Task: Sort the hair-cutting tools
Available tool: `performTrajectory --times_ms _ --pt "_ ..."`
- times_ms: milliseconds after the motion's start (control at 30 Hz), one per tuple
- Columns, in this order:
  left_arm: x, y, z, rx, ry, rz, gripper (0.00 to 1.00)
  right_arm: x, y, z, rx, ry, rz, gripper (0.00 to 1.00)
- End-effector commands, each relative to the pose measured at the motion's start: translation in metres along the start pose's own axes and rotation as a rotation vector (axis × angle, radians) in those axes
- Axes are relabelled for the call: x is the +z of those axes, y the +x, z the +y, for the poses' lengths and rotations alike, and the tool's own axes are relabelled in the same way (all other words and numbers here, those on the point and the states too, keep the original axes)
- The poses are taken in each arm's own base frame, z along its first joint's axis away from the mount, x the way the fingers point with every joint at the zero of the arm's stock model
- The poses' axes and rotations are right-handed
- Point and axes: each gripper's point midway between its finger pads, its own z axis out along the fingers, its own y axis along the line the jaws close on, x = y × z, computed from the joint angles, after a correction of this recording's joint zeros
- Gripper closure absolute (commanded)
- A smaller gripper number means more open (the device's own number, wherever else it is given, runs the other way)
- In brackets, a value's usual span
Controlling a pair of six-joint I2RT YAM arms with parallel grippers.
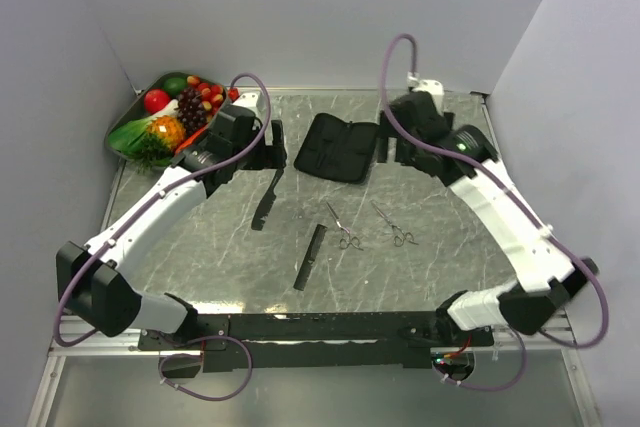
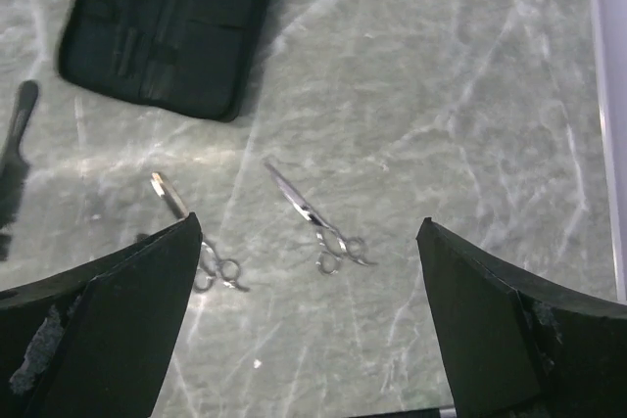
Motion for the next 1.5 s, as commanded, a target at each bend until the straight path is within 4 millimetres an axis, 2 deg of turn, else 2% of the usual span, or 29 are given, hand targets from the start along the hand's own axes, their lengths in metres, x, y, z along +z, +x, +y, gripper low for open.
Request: performTrajectory --times_ms 0,33,67,133,167,300,333,400,433,467,500,533,600,667,733,833,933,1067,1200,1467 --pt "-0.013 -0.010 -0.012 0.021 0.074 -0.042 0.03 -0.004 0.000 0.050 -0.094 -0.069 0.064 0.00" --pt "-0.014 -0.009 -0.015 -0.004 0.091 -0.037 0.03 -0.001 0.009 0.060 -0.107 -0.080 0.093 0.00" --pt "-0.016 -0.005 -0.020 -0.018 0.121 -0.031 0.03 0.006 0.028 0.078 -0.139 -0.088 0.149 0.00" --pt "-0.020 -0.001 -0.028 -0.040 0.175 -0.026 0.03 0.022 0.067 0.095 -0.123 -0.036 0.266 0.00" --pt "-0.026 0.002 -0.026 -0.046 0.175 -0.029 0.03 0.022 0.087 0.108 -0.157 -0.044 0.301 0.00" --pt "-0.045 0.005 -0.003 -0.035 0.084 -0.046 0.03 0.027 0.128 0.141 -0.095 -0.060 0.384 0.00" --pt "-0.048 0.002 0.009 -0.038 0.023 -0.068 0.03 0.029 0.129 0.154 -0.059 -0.096 0.374 0.00" --pt "-0.061 0.006 0.030 -0.066 -0.083 -0.068 0.03 0.027 0.150 0.165 -0.029 -0.127 0.420 0.00" --pt "-0.067 0.004 0.051 -0.081 -0.192 -0.093 0.03 0.030 0.157 0.170 -0.018 -0.129 0.437 0.00" --pt "-0.074 0.002 0.059 -0.100 -0.238 -0.105 0.03 0.032 0.169 0.170 -0.020 -0.119 0.467 0.00" --pt "-0.080 0.012 0.071 -0.126 -0.301 -0.075 0.03 0.032 0.179 0.174 0.002 -0.118 0.503 0.00" --pt "-0.085 0.011 0.083 -0.140 -0.364 -0.090 0.03 0.033 0.191 0.177 -0.001 -0.116 0.531 0.00" --pt "-0.095 0.018 0.094 -0.167 -0.402 -0.075 0.03 0.034 0.214 0.186 0.029 -0.146 0.589 0.00" --pt "-0.100 0.025 0.094 -0.182 -0.377 -0.062 0.03 0.036 0.230 0.197 0.054 -0.191 0.603 0.00" --pt "-0.106 0.032 0.094 -0.198 -0.352 -0.062 0.03 0.037 0.243 0.204 0.071 -0.201 0.619 0.01" --pt "-0.113 0.037 0.091 -0.206 -0.300 -0.068 0.03 0.049 0.256 0.207 0.066 -0.150 0.625 0.02" --pt "-0.120 0.039 0.088 -0.201 -0.267 -0.076 0.03 0.059 0.261 0.216 0.064 -0.119 0.618 0.02" --pt "-0.127 0.039 0.090 -0.189 -0.265 -0.074 0.03 0.065 0.258 0.229 0.071 -0.112 0.597 0.03" --pt "-0.129 0.045 0.087 -0.197 -0.244 -0.064 0.03 0.072 0.267 0.227 0.081 -0.054 0.612 0.07" --pt "-0.125 0.056 0.084 -0.204 -0.205 -0.047 0.03 0.079 0.283 0.211 0.089 0.041 0.627 0.18"
